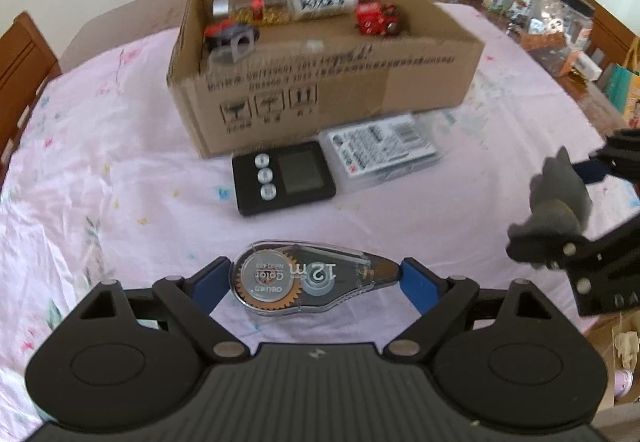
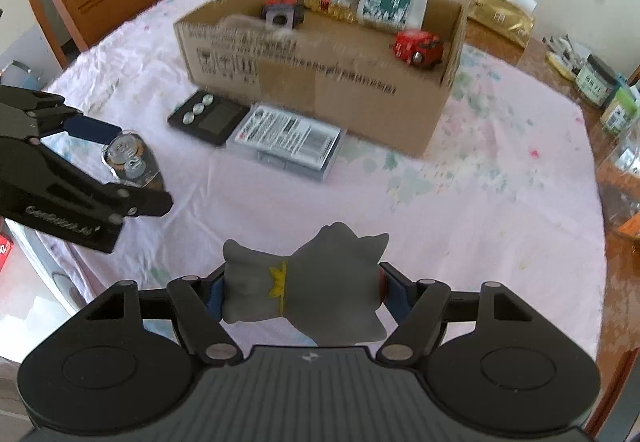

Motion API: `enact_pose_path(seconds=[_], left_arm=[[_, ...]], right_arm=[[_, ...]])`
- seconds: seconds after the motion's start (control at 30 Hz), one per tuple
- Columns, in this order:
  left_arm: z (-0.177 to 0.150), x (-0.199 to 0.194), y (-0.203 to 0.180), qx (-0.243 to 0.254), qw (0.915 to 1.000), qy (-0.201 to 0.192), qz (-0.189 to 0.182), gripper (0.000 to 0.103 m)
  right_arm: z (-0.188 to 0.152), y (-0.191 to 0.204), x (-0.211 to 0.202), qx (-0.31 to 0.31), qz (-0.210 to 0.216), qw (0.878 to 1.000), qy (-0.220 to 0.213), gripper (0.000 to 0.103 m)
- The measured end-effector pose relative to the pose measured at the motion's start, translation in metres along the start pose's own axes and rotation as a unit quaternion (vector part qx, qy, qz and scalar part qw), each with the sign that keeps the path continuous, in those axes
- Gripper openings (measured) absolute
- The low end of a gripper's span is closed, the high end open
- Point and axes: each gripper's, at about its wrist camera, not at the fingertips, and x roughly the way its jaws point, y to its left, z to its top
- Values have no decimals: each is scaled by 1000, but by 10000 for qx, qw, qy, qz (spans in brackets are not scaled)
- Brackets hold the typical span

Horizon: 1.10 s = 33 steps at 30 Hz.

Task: Organize rigid objects
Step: 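Carry tape and cat toy into the box and open both tools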

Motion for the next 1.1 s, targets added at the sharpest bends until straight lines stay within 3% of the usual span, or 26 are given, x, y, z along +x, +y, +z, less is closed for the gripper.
enact_pose_path(seconds=[0.37, 0.63, 0.9, 0.93, 1.03, 1.1], left_arm=[[41, -45, 20, 14, 9994, -234, -248, 90], [71, -59, 41, -200, 9982, -569, -25, 90], [93, -58, 56, -371, 9961, -787, 155, 90], [96, -57, 58, -369, 9960, -801, 168, 90], [105, -53, 60, -365, 9957, -833, 185, 90], [110, -51, 59, -347, 9956, -850, 192, 90]], right_arm=[[61, -30, -31, -185, 87, 9976, -655, 77], [120, -41, -28, -399, 44, 9927, -1137, 77], [158, -46, 12, -416, 179, 9939, -1004, 77], [159, -47, 14, -416, 225, 9939, -994, 79], [160, -45, 18, -331, 305, 9926, -1129, 103], [157, -44, 16, -298, 385, 9922, -1151, 103]])
